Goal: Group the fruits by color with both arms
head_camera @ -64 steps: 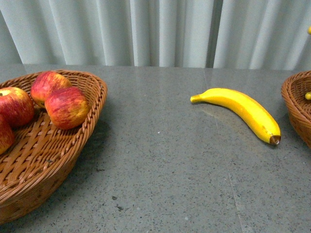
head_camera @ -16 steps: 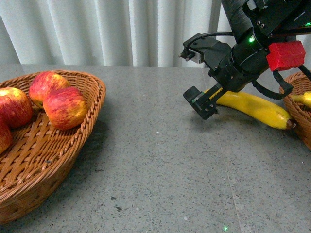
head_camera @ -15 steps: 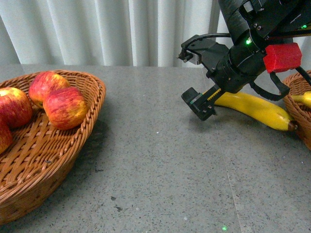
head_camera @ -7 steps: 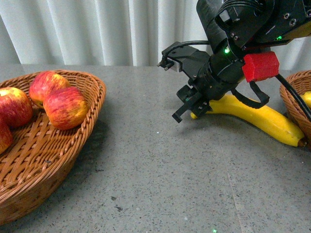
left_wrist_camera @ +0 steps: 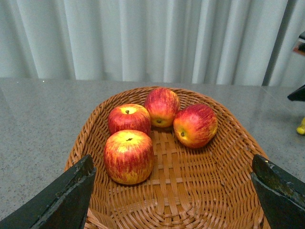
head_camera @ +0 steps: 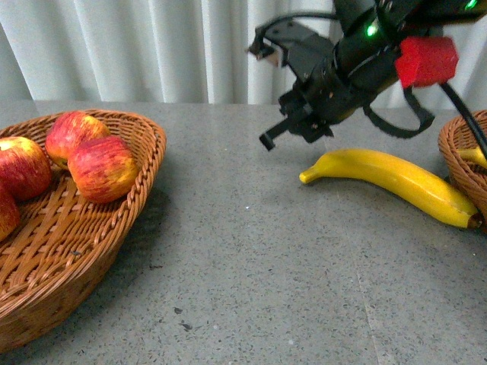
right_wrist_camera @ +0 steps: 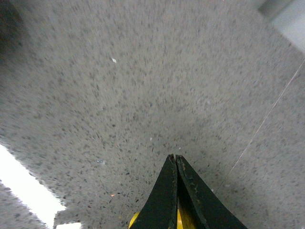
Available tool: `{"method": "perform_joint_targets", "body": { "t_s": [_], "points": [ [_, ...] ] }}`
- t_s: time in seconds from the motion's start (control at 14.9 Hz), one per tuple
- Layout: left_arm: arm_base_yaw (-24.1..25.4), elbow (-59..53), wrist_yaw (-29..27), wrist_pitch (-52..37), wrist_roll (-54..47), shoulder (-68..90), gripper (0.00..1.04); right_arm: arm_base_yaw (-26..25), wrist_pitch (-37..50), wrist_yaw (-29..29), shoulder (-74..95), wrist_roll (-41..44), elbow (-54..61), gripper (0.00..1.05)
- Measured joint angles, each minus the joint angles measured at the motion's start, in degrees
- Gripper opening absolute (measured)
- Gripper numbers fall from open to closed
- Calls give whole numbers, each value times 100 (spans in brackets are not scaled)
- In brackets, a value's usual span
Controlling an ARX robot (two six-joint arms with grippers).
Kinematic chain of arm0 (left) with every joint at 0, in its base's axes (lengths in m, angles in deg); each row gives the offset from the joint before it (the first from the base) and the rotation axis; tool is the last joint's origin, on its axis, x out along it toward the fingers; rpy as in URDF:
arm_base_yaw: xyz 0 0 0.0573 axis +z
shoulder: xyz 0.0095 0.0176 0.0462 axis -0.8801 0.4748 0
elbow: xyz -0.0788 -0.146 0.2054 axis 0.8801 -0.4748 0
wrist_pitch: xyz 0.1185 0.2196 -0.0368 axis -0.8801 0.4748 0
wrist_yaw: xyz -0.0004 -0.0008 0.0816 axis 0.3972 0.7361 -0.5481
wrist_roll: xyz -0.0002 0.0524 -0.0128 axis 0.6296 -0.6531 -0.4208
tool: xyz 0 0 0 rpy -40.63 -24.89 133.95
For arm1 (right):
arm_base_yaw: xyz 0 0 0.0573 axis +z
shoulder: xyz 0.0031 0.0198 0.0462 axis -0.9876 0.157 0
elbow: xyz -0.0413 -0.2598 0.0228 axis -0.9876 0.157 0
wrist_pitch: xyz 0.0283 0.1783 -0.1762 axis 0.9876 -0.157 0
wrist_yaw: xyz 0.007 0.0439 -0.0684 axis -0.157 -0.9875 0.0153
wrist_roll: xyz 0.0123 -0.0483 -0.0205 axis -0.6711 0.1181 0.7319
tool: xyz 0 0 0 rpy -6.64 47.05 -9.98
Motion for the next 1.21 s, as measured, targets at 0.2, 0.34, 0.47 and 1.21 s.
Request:
{"method": "perform_joint_targets", "body": {
  "t_s": [0.2,0.34,0.47,1.21],
  "points": [
    [0,0,0,2,0,0,98,-201,-262,-358,-592,66,0,16],
    [0,0,-2,0,0,0,98,-535,-546,-459,-726,422,0,38],
    [0,0,0,0,0,0,98,-887,-874,-463,-734,929,31,62],
    [0,0,0,0,0,0,98,-911,-1641,-22,-350,2345,-28,98]
  ]
}}
